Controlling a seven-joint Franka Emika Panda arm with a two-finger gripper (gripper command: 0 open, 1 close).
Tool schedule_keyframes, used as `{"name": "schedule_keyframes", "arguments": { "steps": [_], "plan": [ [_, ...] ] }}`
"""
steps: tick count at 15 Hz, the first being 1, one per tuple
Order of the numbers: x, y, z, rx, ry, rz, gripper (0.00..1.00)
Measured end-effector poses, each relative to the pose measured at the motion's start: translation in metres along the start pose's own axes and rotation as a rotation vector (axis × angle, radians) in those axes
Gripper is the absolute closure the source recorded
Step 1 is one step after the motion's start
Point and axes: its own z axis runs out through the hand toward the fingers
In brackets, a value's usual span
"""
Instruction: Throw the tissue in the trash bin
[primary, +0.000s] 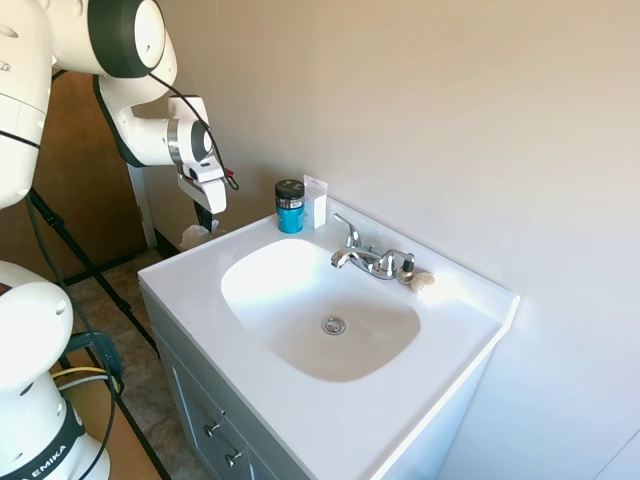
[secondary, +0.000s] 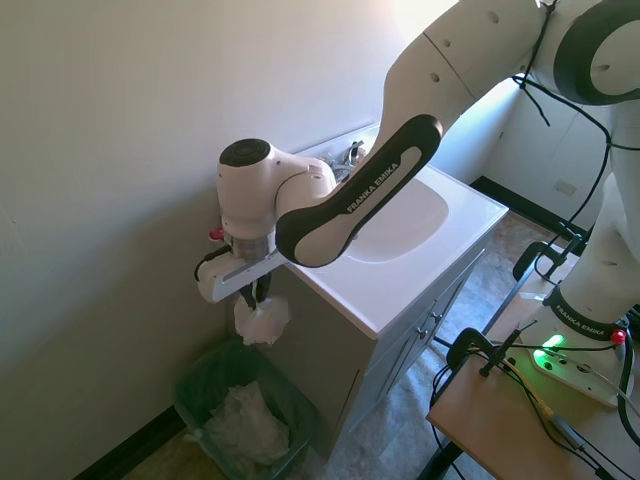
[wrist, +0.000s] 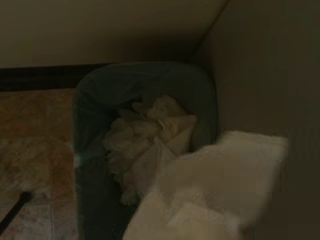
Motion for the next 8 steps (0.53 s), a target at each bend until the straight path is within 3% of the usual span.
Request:
{"name": "schedule_keyframes", "arguments": {
  "steps": [4, 8],
  "plan": [
    [-0.004, -0.008, -0.004, 0.008, 0.011, 0.002, 0.00],
    [-0.001, -0.016, -0.035, 0.062, 0.030, 0.042, 0.00]
  ]
}}
